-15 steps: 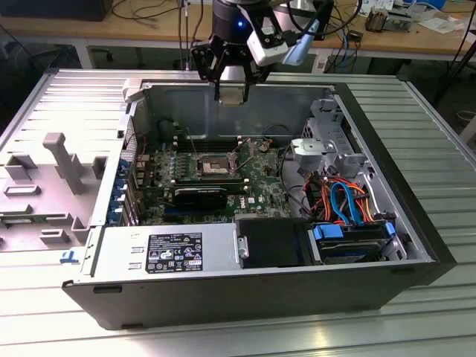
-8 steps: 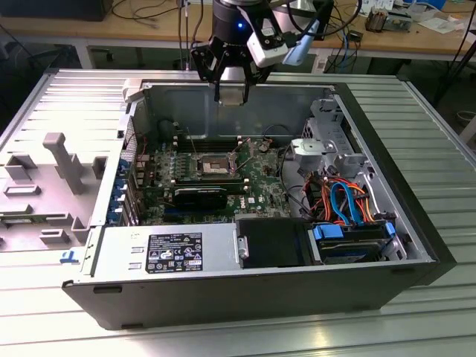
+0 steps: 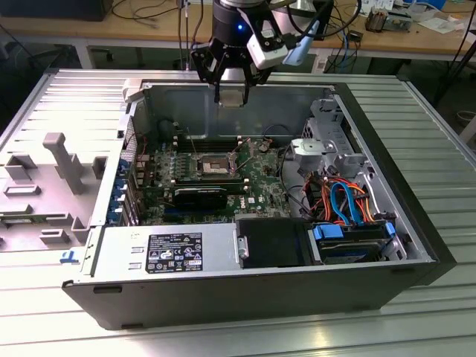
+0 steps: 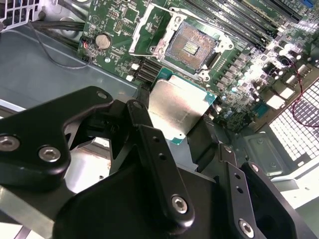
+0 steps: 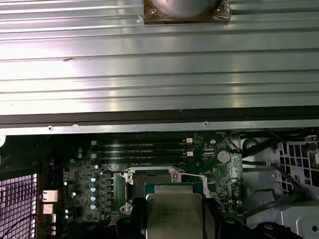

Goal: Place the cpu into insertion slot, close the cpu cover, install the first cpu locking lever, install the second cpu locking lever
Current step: 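Place the cpu into insertion slot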

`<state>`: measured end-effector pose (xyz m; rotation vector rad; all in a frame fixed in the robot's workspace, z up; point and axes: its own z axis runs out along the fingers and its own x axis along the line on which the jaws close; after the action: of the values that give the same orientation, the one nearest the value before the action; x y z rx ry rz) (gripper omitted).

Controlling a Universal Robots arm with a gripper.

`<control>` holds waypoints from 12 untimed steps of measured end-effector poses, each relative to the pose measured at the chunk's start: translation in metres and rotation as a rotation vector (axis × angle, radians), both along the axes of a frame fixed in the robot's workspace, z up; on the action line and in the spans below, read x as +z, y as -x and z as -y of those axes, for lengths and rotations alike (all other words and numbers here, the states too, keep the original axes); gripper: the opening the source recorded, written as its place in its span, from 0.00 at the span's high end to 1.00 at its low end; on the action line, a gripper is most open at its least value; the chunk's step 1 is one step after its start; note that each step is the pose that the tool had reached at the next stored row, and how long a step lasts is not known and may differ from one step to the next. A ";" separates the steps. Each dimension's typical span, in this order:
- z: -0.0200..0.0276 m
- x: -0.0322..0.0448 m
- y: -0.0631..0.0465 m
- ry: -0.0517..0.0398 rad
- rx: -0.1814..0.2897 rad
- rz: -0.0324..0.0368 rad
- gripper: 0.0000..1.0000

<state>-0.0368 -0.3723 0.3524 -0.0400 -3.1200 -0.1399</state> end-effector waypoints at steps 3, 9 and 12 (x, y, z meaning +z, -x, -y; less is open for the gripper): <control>0.0004 -0.0006 0.000 -0.0001 0.000 0.0001 0.46; 0.0013 -0.0015 0.000 0.0000 0.000 0.0000 0.46; 0.0016 -0.0020 0.000 0.0000 0.000 0.0000 0.46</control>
<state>-0.0368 -0.3739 0.3505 -0.0400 -3.1200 -0.1400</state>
